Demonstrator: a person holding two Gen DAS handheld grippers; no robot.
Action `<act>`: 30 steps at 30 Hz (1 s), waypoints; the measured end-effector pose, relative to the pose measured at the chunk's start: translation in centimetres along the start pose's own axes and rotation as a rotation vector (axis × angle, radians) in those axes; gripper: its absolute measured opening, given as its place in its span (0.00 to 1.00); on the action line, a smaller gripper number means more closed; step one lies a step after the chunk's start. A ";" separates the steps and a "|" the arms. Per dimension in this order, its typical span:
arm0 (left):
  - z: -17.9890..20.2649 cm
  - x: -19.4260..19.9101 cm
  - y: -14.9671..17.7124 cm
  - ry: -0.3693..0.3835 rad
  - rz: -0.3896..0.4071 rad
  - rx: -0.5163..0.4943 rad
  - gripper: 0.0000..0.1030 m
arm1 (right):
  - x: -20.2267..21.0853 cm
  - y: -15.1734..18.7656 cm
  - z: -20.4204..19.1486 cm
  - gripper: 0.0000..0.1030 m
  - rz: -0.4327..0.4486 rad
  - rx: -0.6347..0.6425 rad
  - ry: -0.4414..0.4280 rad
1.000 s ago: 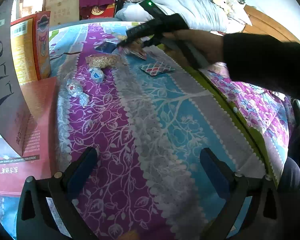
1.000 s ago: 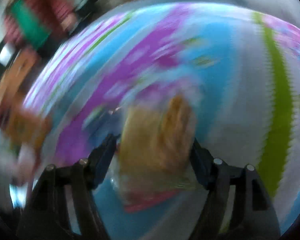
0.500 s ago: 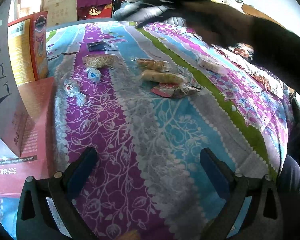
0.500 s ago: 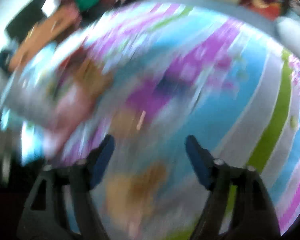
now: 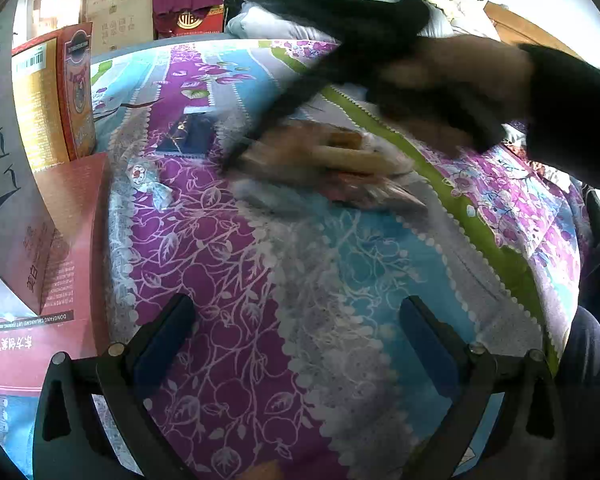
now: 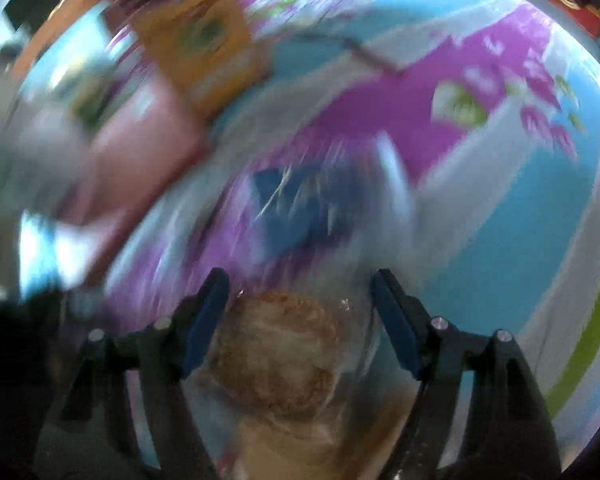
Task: Organize snacks
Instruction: 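Grasp the round sesame cake packet with the right gripper while the left grasps the pink-logo packet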
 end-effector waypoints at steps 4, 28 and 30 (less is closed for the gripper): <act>0.1 -0.1 0.0 0.001 0.000 -0.001 1.00 | 5.4 4.7 1.1 0.73 0.095 -0.100 0.044; 0.4 -0.5 0.2 -0.013 -0.013 -0.016 1.00 | 3.5 5.2 2.2 0.73 0.003 -0.134 0.094; 0.4 -0.5 0.2 -0.013 -0.013 -0.016 1.00 | 2.9 4.9 1.2 0.80 0.019 -0.120 0.142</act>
Point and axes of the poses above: each gripper's, at about its wrist camera, not at the fingertips, and x roughly against the way its jaws point, z to its right, y to its underside, the point moved 6 cm from there along -x, roughly the way its jaws point, and after that the axes turned 1 degree about z, right-handed, at the moved point
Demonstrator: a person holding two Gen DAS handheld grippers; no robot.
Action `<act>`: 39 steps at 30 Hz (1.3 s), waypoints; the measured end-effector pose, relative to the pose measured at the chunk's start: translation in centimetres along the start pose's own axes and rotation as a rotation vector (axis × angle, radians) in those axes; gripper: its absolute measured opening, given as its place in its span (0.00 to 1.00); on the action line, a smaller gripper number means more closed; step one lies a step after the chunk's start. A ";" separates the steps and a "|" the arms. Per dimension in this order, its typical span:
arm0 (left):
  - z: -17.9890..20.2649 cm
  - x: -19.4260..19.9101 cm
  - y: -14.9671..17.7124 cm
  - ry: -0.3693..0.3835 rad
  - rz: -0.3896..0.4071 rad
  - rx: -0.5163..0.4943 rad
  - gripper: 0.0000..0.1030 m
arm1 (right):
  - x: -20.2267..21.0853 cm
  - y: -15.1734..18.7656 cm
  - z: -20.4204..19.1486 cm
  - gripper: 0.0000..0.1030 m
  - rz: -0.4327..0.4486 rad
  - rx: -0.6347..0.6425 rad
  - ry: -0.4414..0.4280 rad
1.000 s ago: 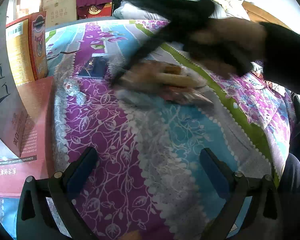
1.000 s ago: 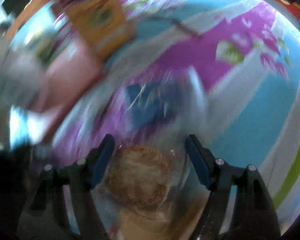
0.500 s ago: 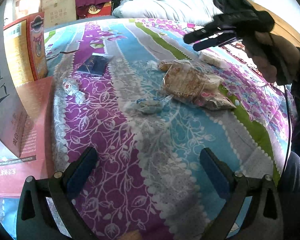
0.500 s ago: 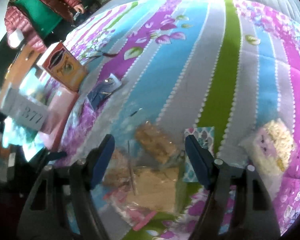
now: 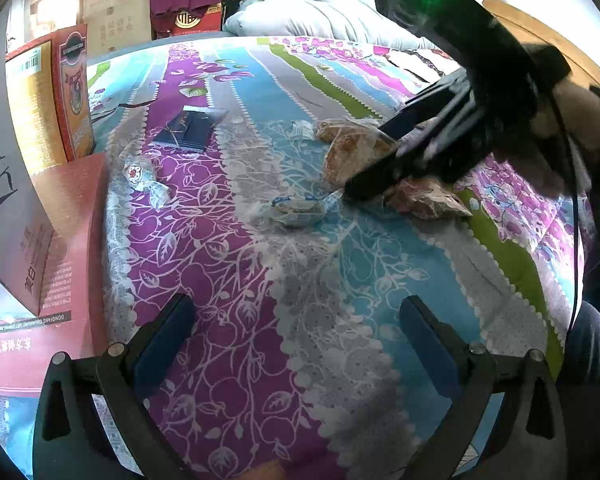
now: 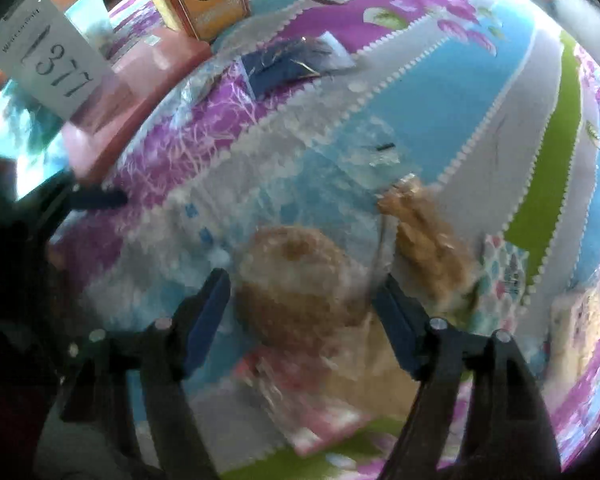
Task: Organize snacks
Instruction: 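Grasp the round sesame cake packet with the right gripper while the left grasps the pink-logo packet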
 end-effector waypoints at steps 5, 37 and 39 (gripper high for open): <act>0.0 0.0 0.0 0.006 0.002 -0.001 1.00 | -0.6 0.4 -1.6 0.66 0.048 0.049 0.143; 10.4 -5.6 -6.6 0.279 -0.063 -0.266 0.95 | 11.8 15.6 7.2 0.58 0.578 -0.631 0.167; 10.6 -7.7 -6.6 0.289 -0.124 -0.295 0.95 | 12.0 15.8 7.2 0.58 0.601 -0.642 0.158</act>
Point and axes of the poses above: each gripper's, at about its wrist camera, not at the fingertips, and x roughly against the way its jaws point, z to its right, y to its underside, the point moved 6 cm from there along -x, roughly the way its jaws point, and after that the axes turned 1 degree about z, right-handed, at the moved point
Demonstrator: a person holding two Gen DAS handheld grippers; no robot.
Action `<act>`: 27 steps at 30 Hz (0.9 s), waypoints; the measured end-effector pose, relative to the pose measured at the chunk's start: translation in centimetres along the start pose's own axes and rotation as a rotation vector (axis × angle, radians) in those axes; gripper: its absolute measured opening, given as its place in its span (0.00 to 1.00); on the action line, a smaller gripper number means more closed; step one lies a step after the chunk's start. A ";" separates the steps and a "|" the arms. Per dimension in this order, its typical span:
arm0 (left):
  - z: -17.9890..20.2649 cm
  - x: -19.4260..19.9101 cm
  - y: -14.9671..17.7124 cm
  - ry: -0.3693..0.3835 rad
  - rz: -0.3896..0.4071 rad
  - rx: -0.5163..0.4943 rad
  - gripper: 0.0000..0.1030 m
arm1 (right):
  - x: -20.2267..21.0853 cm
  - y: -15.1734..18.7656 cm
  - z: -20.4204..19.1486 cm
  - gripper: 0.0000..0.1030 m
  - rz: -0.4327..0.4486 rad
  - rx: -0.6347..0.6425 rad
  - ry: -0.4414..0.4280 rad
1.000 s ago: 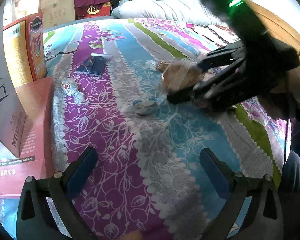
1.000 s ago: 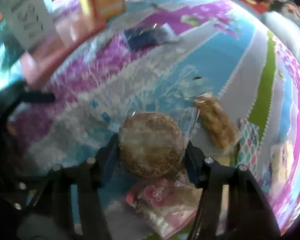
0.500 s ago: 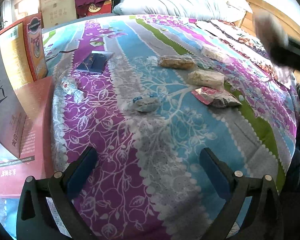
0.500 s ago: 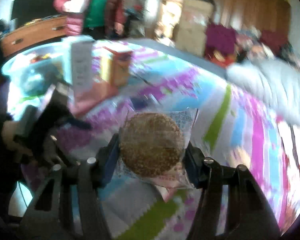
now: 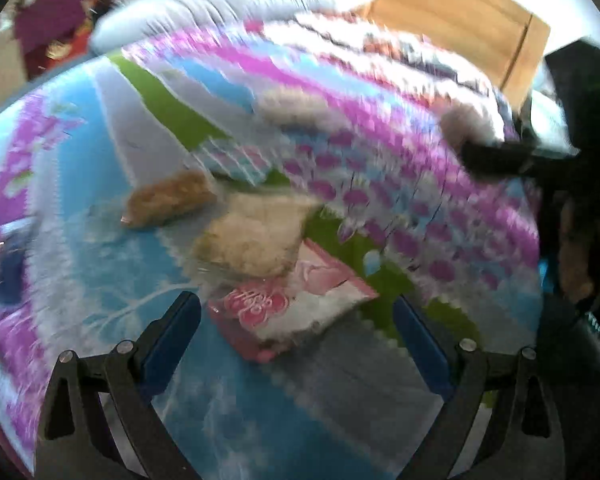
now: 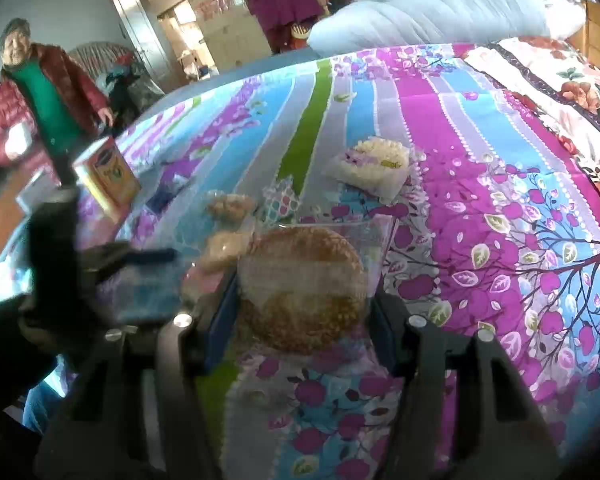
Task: Organize snacks
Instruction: 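Grasp the round sesame cake packet with the right gripper while the left grasps the pink-logo packet, then carry the sesame cake packet and pink-logo packet with both grippers over the bowl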
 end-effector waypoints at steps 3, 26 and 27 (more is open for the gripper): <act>-0.1 -1.1 -0.5 -0.002 -0.018 -0.029 0.94 | 0.1 0.0 0.3 0.58 0.014 -0.021 -0.015; 2.5 12.3 -0.5 -0.227 0.227 0.091 0.35 | 1.9 -1.4 -3.5 0.58 0.053 0.021 -0.066; 2.3 13.2 -0.8 -0.248 0.243 0.094 0.35 | 2.2 -1.8 -4.2 0.58 0.057 0.034 -0.071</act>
Point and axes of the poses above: each gripper's, at about its wrist camera, not at the fingertips, and x roughly against the way its jaws point, z to its right, y to its underside, the point moved 6 cm from there along -x, roughly the way its jaws point, and after that the axes turned 1 degree about z, right-handed, at the moved point
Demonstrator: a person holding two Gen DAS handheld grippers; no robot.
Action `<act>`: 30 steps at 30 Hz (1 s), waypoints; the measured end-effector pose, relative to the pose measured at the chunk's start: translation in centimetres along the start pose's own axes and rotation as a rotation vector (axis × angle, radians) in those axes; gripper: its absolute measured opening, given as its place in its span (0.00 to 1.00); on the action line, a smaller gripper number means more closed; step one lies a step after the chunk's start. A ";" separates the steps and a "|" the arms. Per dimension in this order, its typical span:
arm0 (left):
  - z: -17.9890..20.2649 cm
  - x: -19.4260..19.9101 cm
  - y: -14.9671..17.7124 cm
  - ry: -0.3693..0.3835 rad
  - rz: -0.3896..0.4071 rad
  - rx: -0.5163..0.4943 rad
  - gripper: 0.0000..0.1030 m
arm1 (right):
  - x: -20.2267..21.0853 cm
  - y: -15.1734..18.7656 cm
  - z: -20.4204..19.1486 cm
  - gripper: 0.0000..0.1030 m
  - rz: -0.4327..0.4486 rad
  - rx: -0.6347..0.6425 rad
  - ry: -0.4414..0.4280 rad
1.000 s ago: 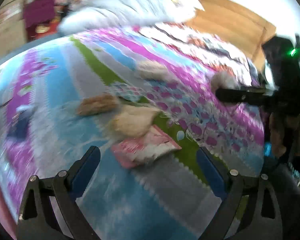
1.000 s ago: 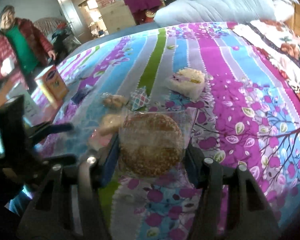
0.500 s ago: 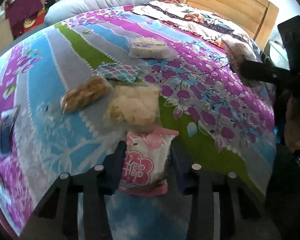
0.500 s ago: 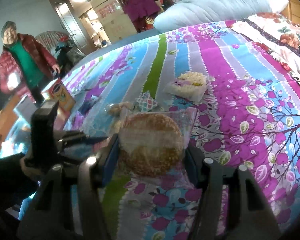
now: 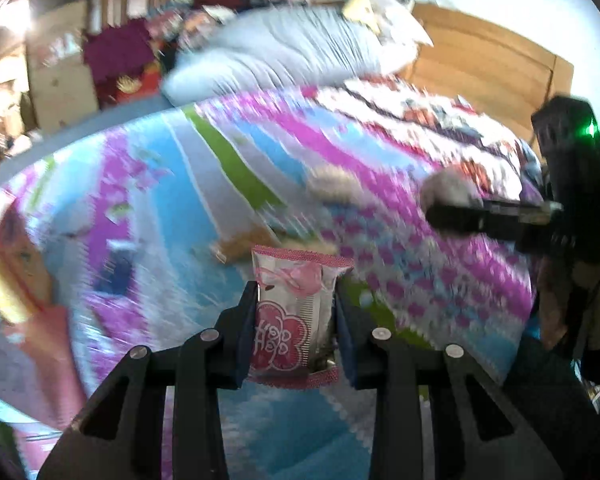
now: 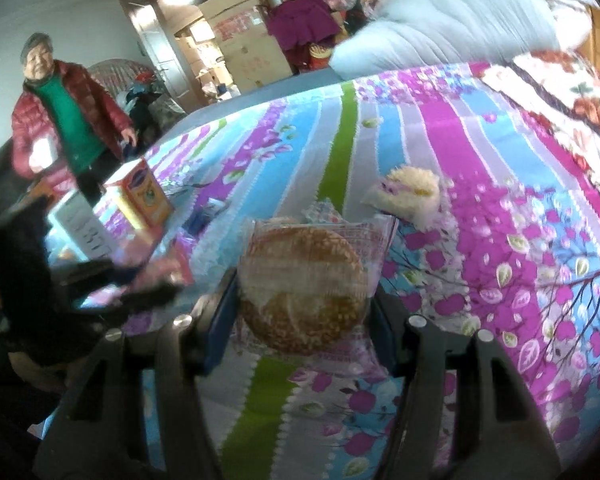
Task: Organize snacks
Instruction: 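Carry the sesame cake packet and pink-logo packet with both grippers over the bowl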
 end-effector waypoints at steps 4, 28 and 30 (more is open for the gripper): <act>-2.8 4.6 -2.1 -0.128 0.081 0.039 0.35 | 0.3 -1.5 -2.7 0.58 0.007 0.037 -0.029; -29.2 33.0 4.0 -0.774 0.274 0.475 0.35 | -4.6 -11.8 -38.3 0.58 -0.073 0.384 -0.514; -30.7 33.4 4.9 -0.789 0.261 0.503 0.35 | -5.6 -11.5 -40.6 0.58 -0.110 0.400 -0.530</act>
Point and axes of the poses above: each gripper's, at about its wrist camera, not at the fingertips, and x roughly against the way its jaws point, z to its right, y to its underside, the point moved 6 cm from there along -x, roughly the way its jaws point, and after that the axes turned 1 degree about z, right-handed, at the moved point
